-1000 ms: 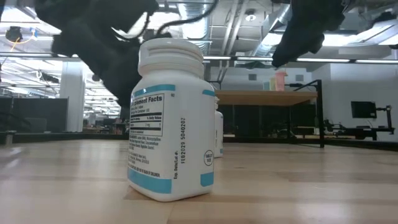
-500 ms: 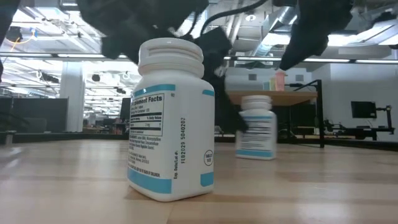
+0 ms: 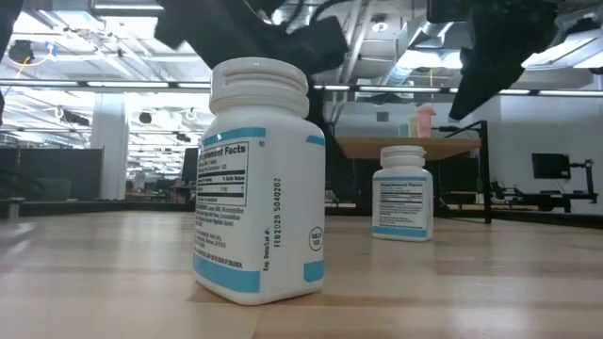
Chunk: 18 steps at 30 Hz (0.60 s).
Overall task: Pick and place medicine bottles onto shelf by color
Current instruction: Put the top white big pill bottle on the shelf
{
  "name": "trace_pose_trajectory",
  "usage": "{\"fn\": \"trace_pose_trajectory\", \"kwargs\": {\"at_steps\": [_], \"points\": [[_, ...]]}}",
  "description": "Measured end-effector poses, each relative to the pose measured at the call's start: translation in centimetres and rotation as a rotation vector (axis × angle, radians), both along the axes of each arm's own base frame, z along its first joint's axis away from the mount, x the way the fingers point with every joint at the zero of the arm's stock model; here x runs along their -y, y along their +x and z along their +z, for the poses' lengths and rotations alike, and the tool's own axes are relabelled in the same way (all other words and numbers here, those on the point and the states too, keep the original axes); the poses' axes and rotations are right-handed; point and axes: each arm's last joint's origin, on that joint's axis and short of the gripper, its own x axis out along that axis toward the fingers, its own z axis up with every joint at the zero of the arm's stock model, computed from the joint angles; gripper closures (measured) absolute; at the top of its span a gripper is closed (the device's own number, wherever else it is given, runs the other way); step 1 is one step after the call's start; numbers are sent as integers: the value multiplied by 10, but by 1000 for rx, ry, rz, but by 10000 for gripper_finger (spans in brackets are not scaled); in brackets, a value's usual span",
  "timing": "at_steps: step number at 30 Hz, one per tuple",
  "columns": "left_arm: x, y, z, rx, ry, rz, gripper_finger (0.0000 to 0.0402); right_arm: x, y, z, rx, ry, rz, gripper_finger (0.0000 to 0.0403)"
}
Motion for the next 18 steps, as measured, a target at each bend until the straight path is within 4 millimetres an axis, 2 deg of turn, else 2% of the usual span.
{"fn": "trace_pose_trajectory", "kwargs": {"at_steps": [4,10,18], "points": [[2,-14,20,-37,-4,4,232,0,0,0,2,1,-2,276],[3,-34,32,-145,23,-1,232,0,1,0,9,3,-2,276],[1,-56,41,-256,55,80,232,2,2,1,9,-16,20,276]]}}
